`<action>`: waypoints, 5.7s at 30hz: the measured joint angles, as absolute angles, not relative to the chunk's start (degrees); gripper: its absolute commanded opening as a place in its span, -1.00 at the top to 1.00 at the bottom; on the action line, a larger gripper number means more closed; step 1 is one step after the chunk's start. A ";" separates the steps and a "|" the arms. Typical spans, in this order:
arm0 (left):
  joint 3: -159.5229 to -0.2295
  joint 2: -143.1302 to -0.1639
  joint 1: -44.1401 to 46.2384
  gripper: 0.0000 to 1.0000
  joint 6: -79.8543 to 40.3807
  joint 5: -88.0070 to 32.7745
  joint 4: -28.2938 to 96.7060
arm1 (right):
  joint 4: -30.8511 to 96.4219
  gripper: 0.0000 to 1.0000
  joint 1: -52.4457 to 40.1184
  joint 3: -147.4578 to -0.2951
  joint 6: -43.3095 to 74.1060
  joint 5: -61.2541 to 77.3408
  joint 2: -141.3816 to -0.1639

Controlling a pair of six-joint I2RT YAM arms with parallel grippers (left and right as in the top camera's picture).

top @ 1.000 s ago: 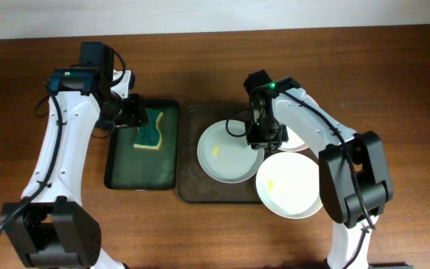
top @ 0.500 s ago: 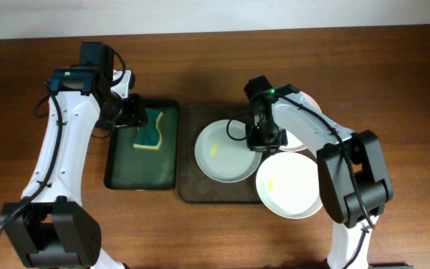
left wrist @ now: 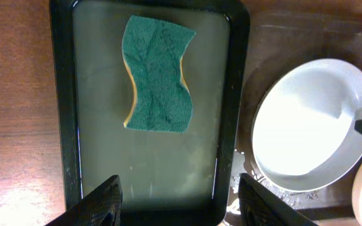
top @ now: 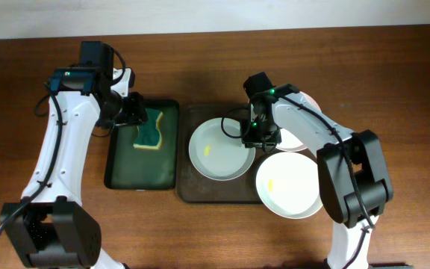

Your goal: Clean dirty plates on tray and stack at the side

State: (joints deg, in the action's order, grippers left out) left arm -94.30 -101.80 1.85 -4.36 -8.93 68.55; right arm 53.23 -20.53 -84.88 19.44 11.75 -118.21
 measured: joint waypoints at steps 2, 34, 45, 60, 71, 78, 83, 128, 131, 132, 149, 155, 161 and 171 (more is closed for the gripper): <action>-93.67 -101.80 1.85 -0.20 -4.43 -8.93 67.79 | 53.36 0.17 -19.81 -84.88 18.90 13.78 -118.21; -92.55 -101.80 1.85 0.04 -5.87 -9.02 65.67 | 61.76 -0.06 -10.24 -85.91 14.35 26.37 -104.42; -92.55 -101.80 1.85 0.00 -5.85 -9.02 65.67 | 51.92 0.21 -20.25 -77.17 17.76 10.50 -104.86; -92.55 -101.80 1.85 0.00 -5.85 -8.99 65.67 | 37.19 0.45 -20.18 -67.68 21.41 13.23 -105.16; -92.55 -101.80 1.85 -0.01 -5.85 -9.02 65.71 | 36.75 0.39 -18.81 -67.68 21.87 14.04 -105.16; -92.55 -101.80 1.85 -0.01 -5.85 -8.99 65.73 | 36.75 0.40 -18.79 -67.68 22.09 14.04 -105.16; -92.55 -101.80 1.85 -0.01 -5.85 -9.02 65.95 | 36.75 0.42 -18.79 -67.68 22.09 14.04 -105.23; -92.55 -101.80 1.85 0.02 -5.85 -8.99 66.57 | 34.57 0.68 -18.72 -67.59 22.52 14.06 -108.14; -92.55 -101.80 1.85 0.02 -5.85 -8.99 66.57 | 33.98 0.67 -18.72 -67.59 22.57 14.09 -108.40; -92.55 -101.80 1.85 0.02 -5.85 -9.02 66.57 | 33.82 0.68 -18.72 -67.59 22.52 14.13 -108.49; -92.55 -101.80 1.85 0.06 -5.85 -8.99 66.57 | 34.20 0.92 -18.61 -67.59 22.72 14.52 -108.84; -89.65 -101.80 1.85 -0.28 -6.04 -8.99 63.61 | 34.17 0.92 -16.99 -67.59 22.31 18.04 -108.84; -87.11 -103.88 3.33 -0.31 -6.07 -7.03 59.44 | 34.22 0.92 -16.25 -67.59 21.89 19.33 -108.84; -86.87 -113.14 7.49 -0.25 -6.28 -1.06 52.01 | 34.33 0.92 -16.25 -67.59 21.87 19.64 -108.84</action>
State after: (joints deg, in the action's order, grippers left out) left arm -86.87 -113.14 7.49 -6.28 -1.06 52.01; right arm 34.33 -16.25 -67.59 21.87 19.64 -108.84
